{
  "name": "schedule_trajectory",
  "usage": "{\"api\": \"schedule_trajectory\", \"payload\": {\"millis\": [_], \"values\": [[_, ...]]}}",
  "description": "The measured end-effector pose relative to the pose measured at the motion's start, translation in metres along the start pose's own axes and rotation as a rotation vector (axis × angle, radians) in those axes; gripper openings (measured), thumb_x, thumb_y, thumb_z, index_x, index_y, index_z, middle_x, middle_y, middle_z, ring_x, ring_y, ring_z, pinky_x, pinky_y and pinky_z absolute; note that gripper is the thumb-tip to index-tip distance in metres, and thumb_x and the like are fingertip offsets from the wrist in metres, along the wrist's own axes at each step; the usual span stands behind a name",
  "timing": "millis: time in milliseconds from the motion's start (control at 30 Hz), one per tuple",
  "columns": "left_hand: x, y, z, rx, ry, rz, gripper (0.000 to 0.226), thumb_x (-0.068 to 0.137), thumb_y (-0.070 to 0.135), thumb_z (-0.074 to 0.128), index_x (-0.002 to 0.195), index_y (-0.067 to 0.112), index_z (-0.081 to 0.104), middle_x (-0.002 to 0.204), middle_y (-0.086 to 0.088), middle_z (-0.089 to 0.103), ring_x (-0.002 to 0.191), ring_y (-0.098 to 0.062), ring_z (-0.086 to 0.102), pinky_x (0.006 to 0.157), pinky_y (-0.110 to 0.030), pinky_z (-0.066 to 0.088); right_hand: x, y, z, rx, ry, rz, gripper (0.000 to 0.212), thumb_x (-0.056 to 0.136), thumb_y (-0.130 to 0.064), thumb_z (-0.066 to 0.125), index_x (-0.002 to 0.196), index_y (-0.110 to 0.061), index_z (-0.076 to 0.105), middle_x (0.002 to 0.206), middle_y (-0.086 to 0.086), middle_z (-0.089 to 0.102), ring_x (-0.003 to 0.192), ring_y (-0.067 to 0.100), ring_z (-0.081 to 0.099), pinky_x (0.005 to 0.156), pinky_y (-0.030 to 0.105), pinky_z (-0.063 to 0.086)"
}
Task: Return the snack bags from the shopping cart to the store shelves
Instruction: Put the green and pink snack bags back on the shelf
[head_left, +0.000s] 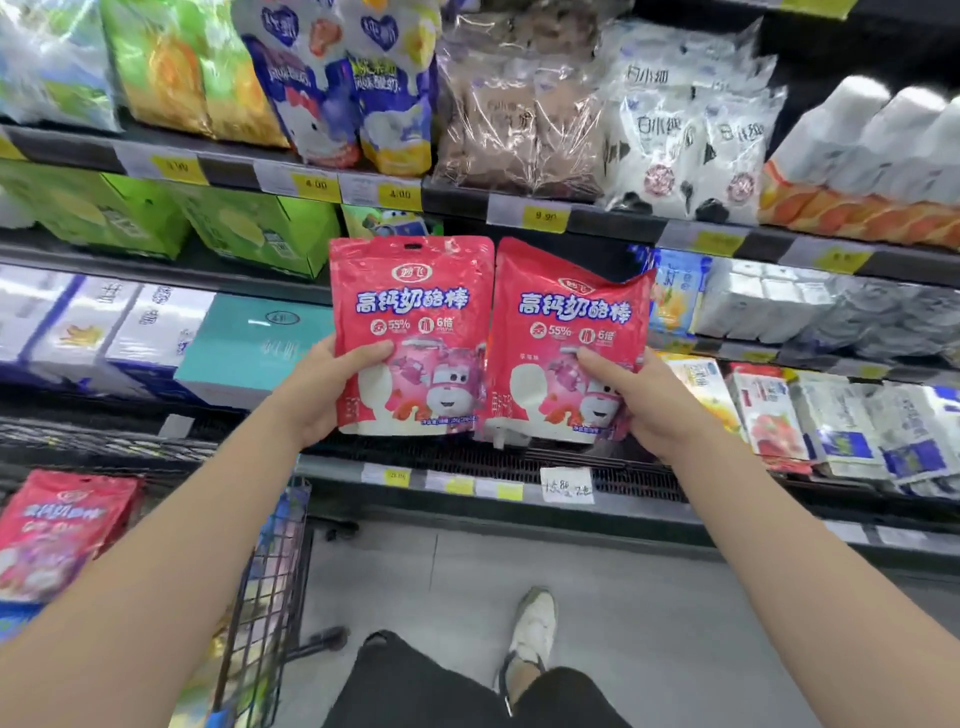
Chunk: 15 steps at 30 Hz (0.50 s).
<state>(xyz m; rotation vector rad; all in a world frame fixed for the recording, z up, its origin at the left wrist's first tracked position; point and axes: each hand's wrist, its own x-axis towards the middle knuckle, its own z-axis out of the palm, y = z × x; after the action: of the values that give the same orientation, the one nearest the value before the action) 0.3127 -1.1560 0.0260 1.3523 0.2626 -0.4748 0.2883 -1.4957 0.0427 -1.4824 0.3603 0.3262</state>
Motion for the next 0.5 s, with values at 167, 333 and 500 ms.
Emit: {"api": "schedule_trajectory", "payload": {"millis": [167, 333, 500], "values": [[0.044, -0.012, 0.015, -0.025, 0.047, 0.037, 0.071, 0.071, 0.031, 0.086, 0.132, 0.010, 0.056, 0.115, -0.012, 0.072, 0.097, -0.029, 0.072, 0.079, -0.040, 0.061, 0.049, 0.021, -0.028, 0.024, -0.012, -0.020, 0.038, 0.082, -0.025, 0.078, 0.118, -0.019, 0.066, 0.107, 0.002, 0.079, 0.099, 0.024, 0.075, 0.070, 0.029, 0.060], [0.096, -0.026, 0.020, 0.024, 0.066, 0.136, 0.031, 0.087, 0.017, 0.068, 0.117, 0.015, 0.064, 0.102, -0.006, 0.075, 0.084, -0.023, 0.072, 0.073, -0.038, 0.061, 0.105, 0.039, -0.044, 0.031, -0.048, -0.122, 0.051, 0.085, -0.020, 0.075, 0.133, -0.005, 0.061, 0.122, 0.015, 0.073, 0.112, 0.033, 0.070, 0.097, 0.048, 0.057], [0.134, -0.054, 0.012, 0.048, 0.061, 0.264, 0.039, 0.086, 0.017, 0.066, 0.124, 0.010, 0.061, 0.108, -0.010, 0.074, 0.087, -0.023, 0.072, 0.075, -0.037, 0.061, 0.150, 0.060, -0.046, 0.022, -0.081, -0.235, 0.043, 0.093, -0.016, 0.071, 0.133, -0.006, 0.061, 0.123, 0.015, 0.073, 0.112, 0.034, 0.070, 0.095, 0.047, 0.058]]}}
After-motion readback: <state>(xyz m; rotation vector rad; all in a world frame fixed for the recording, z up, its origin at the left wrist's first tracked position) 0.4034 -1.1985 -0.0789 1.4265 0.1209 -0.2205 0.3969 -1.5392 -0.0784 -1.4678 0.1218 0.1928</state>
